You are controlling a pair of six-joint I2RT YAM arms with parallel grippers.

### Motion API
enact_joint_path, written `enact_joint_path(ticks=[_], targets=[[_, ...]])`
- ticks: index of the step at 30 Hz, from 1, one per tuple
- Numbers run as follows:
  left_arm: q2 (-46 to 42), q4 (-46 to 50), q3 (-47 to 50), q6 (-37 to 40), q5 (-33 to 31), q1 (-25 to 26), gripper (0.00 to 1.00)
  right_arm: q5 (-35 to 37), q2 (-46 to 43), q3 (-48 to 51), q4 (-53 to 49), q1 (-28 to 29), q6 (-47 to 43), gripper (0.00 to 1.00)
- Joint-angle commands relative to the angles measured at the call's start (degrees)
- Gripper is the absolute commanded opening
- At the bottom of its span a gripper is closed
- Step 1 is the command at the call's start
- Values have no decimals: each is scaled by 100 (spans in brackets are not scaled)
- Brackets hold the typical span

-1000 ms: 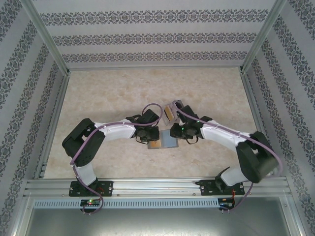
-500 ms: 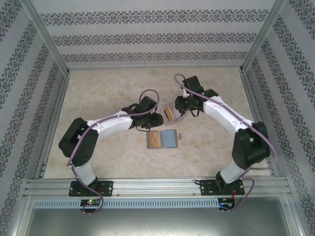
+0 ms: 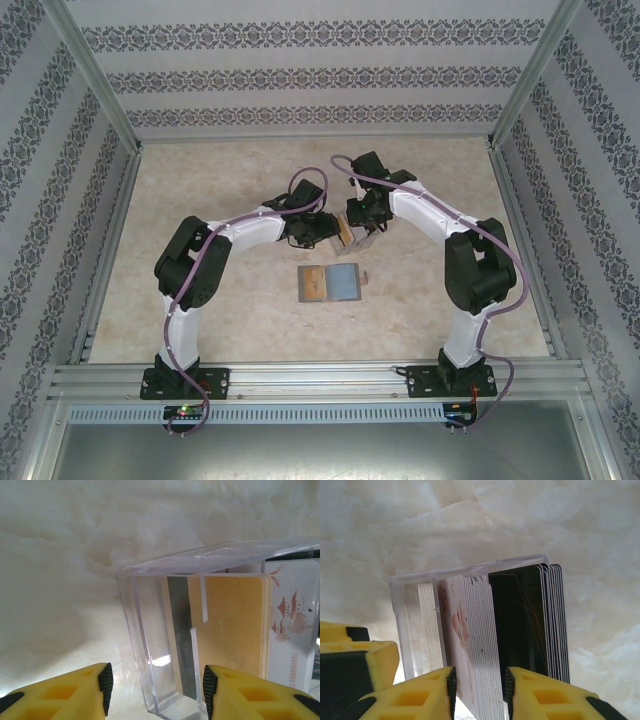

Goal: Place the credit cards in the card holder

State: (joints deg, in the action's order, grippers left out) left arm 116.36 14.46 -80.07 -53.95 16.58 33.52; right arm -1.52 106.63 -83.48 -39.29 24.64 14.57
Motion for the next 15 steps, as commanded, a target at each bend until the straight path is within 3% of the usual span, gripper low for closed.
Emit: enact_joint_path(ticks=[1,6,15], targets=[[225,-138,-187,-193,156,-73,53,-39,75,-185,-114,71,-80,34],[376,-89,-153,-246,128,-82,49,134,168,-216,-130,141,-190,34],[379,-13,6,-247,31,-82,42,1067,543,-479,-323,380,-400,37]])
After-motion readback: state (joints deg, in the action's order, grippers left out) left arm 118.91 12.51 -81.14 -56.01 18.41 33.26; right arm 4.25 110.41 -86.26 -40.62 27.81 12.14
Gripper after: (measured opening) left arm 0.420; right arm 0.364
